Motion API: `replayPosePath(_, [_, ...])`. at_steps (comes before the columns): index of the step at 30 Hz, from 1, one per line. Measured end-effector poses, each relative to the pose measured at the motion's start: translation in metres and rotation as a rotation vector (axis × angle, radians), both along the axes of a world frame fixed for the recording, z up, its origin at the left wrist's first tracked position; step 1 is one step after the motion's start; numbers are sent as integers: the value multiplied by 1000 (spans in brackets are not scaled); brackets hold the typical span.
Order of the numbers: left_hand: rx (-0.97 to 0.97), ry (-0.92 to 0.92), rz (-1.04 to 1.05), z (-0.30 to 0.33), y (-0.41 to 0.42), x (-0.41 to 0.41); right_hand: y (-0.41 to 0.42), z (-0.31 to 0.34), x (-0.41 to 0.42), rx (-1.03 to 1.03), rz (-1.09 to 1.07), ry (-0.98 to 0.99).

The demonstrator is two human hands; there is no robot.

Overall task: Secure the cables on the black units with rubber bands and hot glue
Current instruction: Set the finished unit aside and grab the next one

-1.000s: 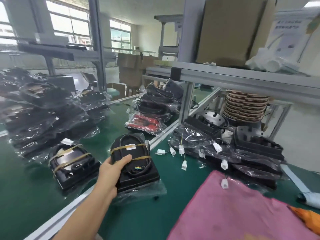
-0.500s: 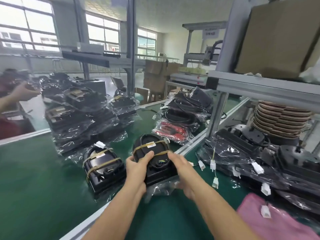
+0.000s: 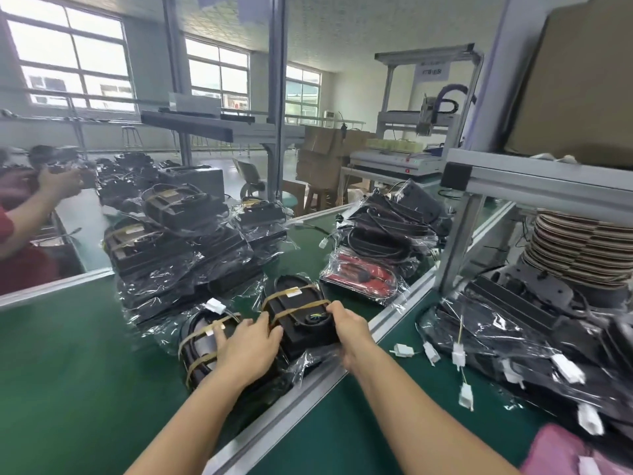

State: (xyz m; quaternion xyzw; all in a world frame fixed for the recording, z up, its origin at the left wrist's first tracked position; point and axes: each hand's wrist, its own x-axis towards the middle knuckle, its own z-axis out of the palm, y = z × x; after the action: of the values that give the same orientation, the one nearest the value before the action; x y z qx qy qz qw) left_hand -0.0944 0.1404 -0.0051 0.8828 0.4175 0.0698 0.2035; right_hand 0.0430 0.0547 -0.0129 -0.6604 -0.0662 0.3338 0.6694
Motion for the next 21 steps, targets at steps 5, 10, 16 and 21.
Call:
replayPosePath(5, [95,42,-29,-10,-3,-9,10,-14,5,-69,55,-45])
replayPosePath(10, [120,4,9,-14,-9,-20,19,-20,4,-89,105,-38])
replayPosePath(16, [215,-44,54,-9,-4,-40,31,-27,-8,-12,156,57])
replayPosePath(21, [280,35,-52,-5,-4,-51,33,-23,-9,-39,177,-5])
